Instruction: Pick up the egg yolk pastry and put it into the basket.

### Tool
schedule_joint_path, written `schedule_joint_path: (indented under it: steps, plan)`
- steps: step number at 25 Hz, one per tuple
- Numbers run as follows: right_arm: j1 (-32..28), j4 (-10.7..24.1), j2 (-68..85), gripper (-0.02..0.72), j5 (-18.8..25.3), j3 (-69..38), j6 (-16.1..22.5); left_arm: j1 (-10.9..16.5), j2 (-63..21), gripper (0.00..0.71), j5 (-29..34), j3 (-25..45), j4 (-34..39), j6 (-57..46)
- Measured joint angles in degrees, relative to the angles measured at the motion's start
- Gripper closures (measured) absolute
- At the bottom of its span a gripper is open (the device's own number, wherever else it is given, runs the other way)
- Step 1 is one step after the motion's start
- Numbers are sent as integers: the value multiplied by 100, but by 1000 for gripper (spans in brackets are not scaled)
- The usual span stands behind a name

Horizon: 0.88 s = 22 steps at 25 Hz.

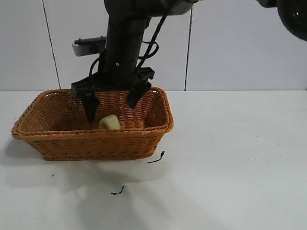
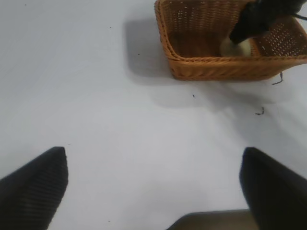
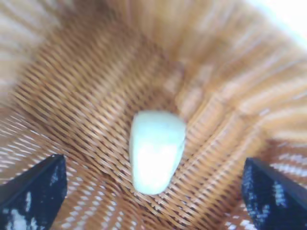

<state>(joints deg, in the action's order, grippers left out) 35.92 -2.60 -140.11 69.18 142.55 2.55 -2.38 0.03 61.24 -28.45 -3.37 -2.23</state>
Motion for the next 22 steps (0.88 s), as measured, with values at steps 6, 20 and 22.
schedule_joint_path:
  steps: [6, 20, 22]
  plan:
    - [-565, -1, 0, 15, 23, 63, -215, 0, 0, 15, 0, 0, 0, 0]
    - [-2763, 34, 0, 15, 28, 63, -463, 0, 0, 15, 0, 0, 0, 0]
    - [-2989, 41, 5, 15, 26, 63, -468, 0, 0, 15, 0, 0, 0, 0]
